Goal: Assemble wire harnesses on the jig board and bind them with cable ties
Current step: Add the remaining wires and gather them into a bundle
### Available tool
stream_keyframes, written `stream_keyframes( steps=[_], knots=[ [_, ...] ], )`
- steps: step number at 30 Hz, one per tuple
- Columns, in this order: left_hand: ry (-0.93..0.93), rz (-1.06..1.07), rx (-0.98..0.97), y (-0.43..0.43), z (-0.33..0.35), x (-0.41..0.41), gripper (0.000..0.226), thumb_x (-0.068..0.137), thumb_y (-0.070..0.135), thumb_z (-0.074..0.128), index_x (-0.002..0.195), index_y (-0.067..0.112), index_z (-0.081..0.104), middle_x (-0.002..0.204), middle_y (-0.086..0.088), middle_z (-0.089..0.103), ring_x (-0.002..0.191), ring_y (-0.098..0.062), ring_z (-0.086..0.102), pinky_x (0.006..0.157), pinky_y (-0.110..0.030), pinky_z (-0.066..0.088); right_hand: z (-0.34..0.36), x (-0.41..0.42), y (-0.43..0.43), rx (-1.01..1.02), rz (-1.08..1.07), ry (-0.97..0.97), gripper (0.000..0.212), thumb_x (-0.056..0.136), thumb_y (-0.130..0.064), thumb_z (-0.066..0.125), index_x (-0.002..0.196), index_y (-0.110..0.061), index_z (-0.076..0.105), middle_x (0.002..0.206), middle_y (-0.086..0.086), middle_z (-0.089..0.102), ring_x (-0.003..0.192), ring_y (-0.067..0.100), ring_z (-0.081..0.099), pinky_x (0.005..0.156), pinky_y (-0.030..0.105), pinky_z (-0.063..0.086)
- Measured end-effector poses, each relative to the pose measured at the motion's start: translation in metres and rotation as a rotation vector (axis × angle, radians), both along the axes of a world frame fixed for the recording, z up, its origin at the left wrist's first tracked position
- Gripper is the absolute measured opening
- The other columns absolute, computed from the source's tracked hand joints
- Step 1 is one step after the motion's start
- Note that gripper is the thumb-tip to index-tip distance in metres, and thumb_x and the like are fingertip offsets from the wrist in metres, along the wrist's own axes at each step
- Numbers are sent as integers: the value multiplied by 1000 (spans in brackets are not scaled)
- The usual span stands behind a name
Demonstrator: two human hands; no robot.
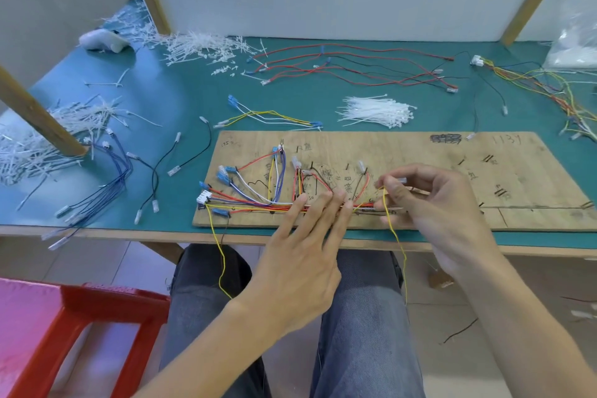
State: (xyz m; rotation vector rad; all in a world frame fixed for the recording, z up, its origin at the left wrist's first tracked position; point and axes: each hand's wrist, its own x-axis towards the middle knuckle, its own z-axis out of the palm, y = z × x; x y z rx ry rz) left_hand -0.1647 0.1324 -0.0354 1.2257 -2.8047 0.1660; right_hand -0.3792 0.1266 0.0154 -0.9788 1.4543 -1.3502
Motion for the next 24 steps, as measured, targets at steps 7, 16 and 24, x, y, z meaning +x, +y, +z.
stream_keyframes(
  steps=[7, 16, 24],
  knots=[
    [-2, 51, 5, -1, -1, -5, 75, 103, 37, 41, 167, 10, 13, 174, -6, 16, 160, -27, 14, 128, -55, 13, -16, 9, -48, -58, -17, 534, 7, 96, -18, 76, 90, -23, 79, 75, -5, 76, 62, 6, 66, 66, 26, 53],
    [126, 114, 143, 2, 7, -14, 69, 92, 35, 44, 158, 17, 39, 166, 0, 36, 156, -23, 24, 127, -53, 20, -23, 23, -72, -76, -31, 871, 10, 95, -26, 76, 88, -32, 76, 76, -20, 64, 100, 17, 49, 72, 17, 35],
    [643, 238, 292, -15, 30, -22, 24, 96, 34, 38, 119, 35, 46, 110, 23, 50, 131, -7, 33, 109, -33, 29, -32, 26, -72, -112, -72, 774, 9, 95, -24, 75, 90, -30, 78, 73, -12, 70, 100, 18, 49, 69, 26, 29]
  ],
)
